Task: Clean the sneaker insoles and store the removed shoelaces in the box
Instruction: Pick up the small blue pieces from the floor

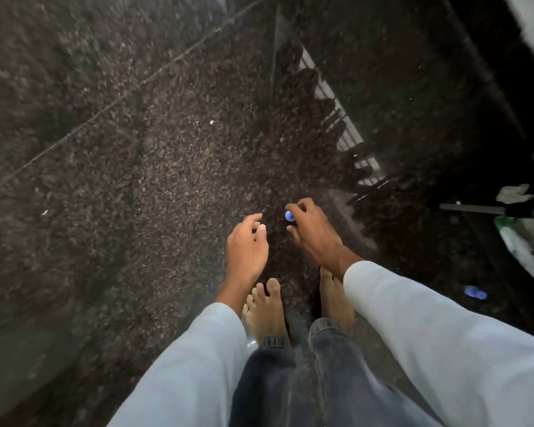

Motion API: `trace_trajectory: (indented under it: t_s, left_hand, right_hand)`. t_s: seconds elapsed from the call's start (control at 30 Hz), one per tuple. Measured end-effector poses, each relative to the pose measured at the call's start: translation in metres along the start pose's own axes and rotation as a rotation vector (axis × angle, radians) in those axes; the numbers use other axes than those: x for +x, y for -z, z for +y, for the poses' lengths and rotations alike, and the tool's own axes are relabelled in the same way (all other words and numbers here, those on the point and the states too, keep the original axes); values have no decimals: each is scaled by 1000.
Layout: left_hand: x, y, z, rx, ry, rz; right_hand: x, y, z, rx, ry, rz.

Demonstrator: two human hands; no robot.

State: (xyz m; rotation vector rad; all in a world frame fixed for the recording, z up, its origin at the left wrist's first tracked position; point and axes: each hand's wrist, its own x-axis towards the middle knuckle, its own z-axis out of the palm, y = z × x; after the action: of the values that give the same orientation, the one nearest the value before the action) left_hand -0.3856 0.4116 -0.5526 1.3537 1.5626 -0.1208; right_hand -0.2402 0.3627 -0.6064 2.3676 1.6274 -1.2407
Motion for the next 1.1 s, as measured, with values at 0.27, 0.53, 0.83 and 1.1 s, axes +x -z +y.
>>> trace_trajectory:
  t_s: [0.27, 0.53, 0.83, 1.1]
  left_hand:
    - [14, 1, -17, 26, 15, -133]
    - [-47, 3, 42, -184, 19, -48]
    - [-209, 29, 166, -467, -29, -124]
    - [-372, 64, 277, -443, -191, -342]
  right_hand:
    - [14, -25, 7, 113, -22, 73]
    - [-75, 46, -9, 479, -120, 340]
    - [-255, 195, -38, 754, -235, 479]
    - [-419, 295, -73, 838, -206, 717]
